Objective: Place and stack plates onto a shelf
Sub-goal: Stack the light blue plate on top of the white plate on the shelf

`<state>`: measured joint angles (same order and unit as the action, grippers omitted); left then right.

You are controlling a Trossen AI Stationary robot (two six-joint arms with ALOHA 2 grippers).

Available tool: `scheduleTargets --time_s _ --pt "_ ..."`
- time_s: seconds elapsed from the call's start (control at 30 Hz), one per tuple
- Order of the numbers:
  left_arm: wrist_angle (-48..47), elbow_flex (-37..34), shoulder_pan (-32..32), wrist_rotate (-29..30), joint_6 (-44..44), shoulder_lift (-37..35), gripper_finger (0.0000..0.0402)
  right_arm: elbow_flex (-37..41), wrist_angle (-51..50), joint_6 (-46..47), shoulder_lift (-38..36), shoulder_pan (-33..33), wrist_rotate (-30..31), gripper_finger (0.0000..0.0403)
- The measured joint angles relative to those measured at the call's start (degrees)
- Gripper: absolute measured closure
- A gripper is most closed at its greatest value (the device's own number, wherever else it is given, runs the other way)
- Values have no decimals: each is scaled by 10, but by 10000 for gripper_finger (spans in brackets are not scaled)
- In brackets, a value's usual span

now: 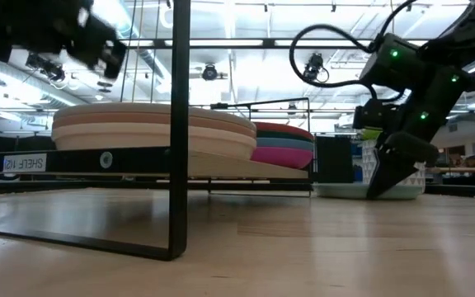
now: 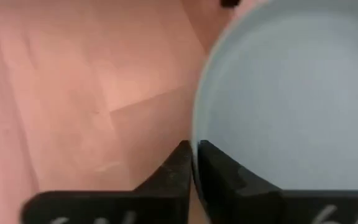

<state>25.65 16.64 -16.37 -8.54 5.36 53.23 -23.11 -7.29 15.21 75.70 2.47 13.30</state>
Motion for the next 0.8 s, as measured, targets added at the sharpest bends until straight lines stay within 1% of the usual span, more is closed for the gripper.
scheduleTargets --time_s 0.07,0.2,0.37,0.57,0.63,0.8 --pt "44 0 -11 -5 -12 0 230 -1 1 20 0 -16 6 386" --pt "112 0 -32 -10 -44 0 230 -15 -18 64 1 -59 10 385" --pt "114 0 -36 -1 -42 0 230 -59 -61 109 1 -131 31 387" --pt "116 0 -38 4 -27 0 230 -130 -127 191 1 -215 33 387" --pt "118 0 -40 4 -26 0 230 -156 -162 222 1 -245 48 387" --pt "118 0 -42 4 -7 0 230 -224 -236 273 1 -311 125 387"
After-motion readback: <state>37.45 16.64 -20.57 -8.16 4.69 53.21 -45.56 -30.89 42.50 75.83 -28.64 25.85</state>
